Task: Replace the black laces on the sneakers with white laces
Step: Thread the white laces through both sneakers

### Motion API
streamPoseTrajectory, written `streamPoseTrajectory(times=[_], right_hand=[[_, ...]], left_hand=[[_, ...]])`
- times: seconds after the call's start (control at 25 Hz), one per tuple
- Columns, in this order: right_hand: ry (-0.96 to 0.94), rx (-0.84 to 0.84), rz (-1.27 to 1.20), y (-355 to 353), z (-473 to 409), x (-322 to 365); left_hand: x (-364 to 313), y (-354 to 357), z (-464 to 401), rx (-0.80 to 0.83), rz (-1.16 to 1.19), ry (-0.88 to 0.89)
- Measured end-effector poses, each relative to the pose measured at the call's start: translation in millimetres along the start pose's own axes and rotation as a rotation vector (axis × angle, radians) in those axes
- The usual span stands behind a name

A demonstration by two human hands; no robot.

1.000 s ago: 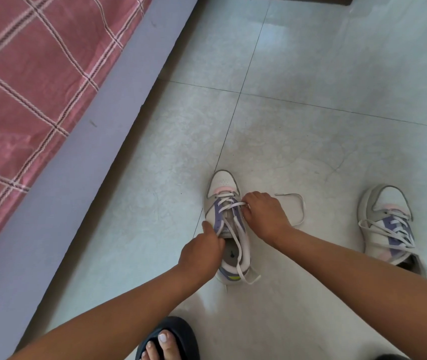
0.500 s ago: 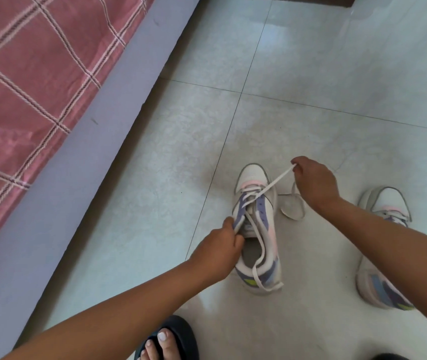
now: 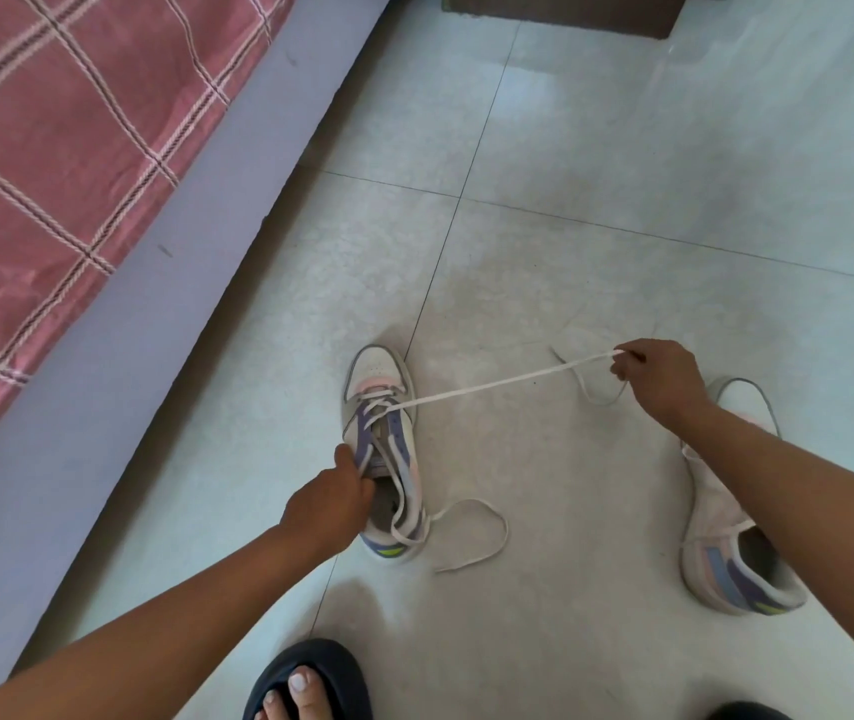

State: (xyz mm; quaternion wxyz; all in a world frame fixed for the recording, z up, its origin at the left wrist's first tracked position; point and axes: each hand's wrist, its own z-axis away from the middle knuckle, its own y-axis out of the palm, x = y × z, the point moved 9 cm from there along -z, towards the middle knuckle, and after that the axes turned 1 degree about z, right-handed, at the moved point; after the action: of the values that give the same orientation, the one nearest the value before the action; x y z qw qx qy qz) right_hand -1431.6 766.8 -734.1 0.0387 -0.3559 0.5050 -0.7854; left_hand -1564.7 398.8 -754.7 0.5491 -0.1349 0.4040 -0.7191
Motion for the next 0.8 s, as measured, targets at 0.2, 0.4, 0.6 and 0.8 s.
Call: streamPoseTrajectory(times=[0.2, 0.4, 0.6, 0.8], right_hand=[[0.024, -0.042, -0.306, -11, -4, 6], [0.16, -0.194, -0.615, -30, -11, -15], [0.199, -0.304, -0.741, -46, -12, -22], [0.385, -0.361, -1.022, -56, -11, -48]], left_hand=[[-18, -40, -18, 0.034, -0.185, -0.026], [-81, -86, -43, -0.243, 0.033, 0.308], [-113, -53, -68, 0.132, 0.104, 0.409], [-100, -53, -83, 0.157, 0.218, 0.365]])
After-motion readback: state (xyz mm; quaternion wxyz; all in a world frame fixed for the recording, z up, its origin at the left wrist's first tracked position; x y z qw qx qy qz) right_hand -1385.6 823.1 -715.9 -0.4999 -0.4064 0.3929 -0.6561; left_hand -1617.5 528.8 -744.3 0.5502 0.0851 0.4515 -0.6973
